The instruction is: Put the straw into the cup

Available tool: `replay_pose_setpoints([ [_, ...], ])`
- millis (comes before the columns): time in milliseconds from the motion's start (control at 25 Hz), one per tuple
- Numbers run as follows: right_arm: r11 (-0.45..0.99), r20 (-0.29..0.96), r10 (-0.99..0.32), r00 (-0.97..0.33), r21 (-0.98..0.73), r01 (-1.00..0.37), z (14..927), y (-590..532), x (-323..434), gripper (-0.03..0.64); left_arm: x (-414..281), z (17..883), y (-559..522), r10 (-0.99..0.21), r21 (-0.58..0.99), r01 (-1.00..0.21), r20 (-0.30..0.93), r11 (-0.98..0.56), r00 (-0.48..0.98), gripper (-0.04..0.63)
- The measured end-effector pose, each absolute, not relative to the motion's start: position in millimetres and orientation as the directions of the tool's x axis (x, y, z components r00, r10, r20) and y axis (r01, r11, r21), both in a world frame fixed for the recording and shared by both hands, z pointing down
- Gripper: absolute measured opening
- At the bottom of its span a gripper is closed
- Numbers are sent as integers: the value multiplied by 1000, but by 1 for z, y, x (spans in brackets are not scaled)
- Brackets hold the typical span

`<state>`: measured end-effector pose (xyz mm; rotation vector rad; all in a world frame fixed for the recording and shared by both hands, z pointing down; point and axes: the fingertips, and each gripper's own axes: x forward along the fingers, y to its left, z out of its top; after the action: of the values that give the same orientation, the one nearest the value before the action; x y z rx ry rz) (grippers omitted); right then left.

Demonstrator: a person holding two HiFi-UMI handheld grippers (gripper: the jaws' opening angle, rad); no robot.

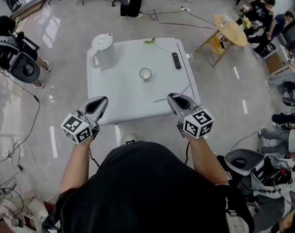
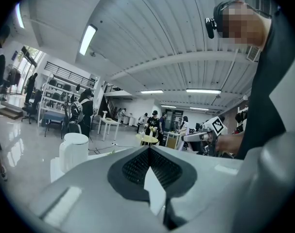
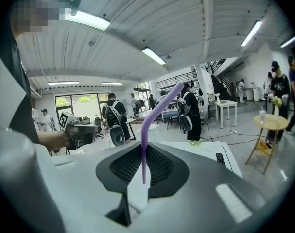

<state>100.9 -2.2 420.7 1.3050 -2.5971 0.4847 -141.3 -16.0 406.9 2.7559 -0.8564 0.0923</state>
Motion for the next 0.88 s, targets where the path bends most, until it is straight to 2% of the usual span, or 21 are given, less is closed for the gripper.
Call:
replay_pose_setpoints([
  [880,514,298,-785,-543,-177,-839,409,-39,83,60,-169,402,-58,-517,193,-533,129,-824,846,0],
])
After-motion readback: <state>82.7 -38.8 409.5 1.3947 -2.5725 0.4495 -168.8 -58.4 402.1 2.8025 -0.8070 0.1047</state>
